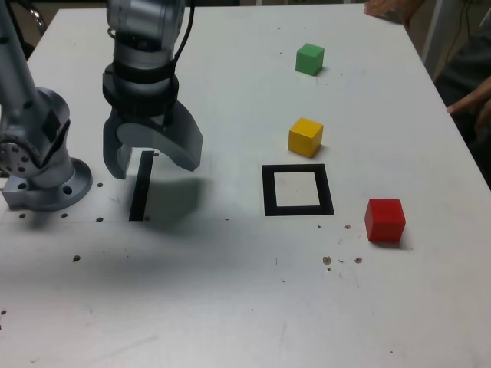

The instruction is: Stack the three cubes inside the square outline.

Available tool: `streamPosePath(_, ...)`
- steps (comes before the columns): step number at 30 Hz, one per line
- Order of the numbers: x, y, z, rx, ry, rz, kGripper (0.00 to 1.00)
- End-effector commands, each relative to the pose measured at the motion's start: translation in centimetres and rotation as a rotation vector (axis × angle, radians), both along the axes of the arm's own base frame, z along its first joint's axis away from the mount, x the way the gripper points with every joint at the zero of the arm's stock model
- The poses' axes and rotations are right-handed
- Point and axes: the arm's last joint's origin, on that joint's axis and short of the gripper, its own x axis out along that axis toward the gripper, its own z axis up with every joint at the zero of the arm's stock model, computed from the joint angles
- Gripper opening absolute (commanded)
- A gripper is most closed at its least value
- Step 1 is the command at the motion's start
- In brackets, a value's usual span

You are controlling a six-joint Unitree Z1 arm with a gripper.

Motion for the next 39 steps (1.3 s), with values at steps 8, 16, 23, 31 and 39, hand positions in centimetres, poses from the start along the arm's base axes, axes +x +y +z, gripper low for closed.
streamPosePath(8,-0.1,0.0,0.1,-0.005,-0.009,0.005,0.99)
streamPosePath(16,0.4,0.0,0.3,-0.006,-0.021,0.005,0.99)
streamPosePath(23,2.9,-0.5,1.2,-0.005,-0.05,-0.008,0.99)
streamPosePath(31,6.1,-2.1,2.8,-0.004,-0.077,-0.042,0.99)
streamPosePath(39,10.5,-4.4,4.3,0.005,-0.081,-0.065,0.99)
